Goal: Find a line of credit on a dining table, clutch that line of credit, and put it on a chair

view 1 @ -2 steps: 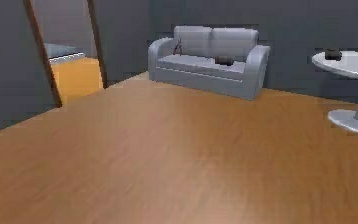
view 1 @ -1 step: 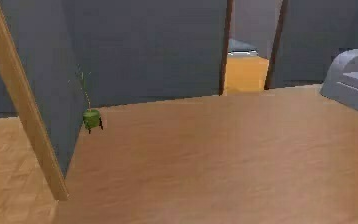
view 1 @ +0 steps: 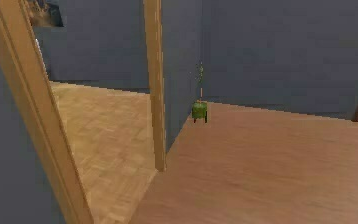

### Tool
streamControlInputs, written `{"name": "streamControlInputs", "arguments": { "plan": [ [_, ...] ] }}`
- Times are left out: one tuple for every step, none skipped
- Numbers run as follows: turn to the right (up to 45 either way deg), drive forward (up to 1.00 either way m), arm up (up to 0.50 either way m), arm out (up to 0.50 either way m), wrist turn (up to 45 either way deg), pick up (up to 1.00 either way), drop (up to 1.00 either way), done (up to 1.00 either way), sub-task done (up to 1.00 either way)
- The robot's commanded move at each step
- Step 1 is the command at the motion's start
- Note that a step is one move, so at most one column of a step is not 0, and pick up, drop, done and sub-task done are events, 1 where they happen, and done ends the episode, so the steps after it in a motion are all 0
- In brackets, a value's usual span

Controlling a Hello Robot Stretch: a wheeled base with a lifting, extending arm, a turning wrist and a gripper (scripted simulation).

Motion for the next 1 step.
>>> {"name": "streamControlInputs", "arguments": {
  "plan": [
    [0.0,0.9,0.0,0.0,0.0,0.0,0.0,0.0,0.0]
  ]
}}
